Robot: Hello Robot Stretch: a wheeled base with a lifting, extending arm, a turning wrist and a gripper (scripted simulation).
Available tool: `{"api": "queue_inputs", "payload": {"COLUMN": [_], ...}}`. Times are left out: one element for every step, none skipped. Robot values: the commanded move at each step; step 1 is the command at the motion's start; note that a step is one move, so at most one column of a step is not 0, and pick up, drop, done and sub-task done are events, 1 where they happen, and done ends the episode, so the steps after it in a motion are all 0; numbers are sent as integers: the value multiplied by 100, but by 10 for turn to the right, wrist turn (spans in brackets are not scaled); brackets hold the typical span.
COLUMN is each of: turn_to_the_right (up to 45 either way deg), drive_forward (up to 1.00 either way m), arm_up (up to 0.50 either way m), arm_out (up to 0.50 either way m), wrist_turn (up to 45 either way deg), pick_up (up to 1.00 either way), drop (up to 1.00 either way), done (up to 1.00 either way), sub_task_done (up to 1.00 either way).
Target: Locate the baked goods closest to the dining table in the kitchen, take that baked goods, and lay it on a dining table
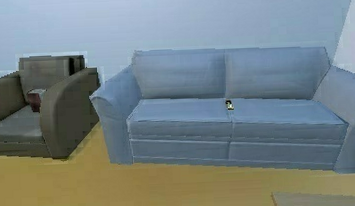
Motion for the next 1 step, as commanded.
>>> {"api": "queue_inputs", "payload": {"turn_to_the_right": [0], "drive_forward": [0], "arm_up": [0], "arm_out": [30], "wrist_turn": [0], "pick_up": [0], "drop": [0], "done": [0], "sub_task_done": [0]}}
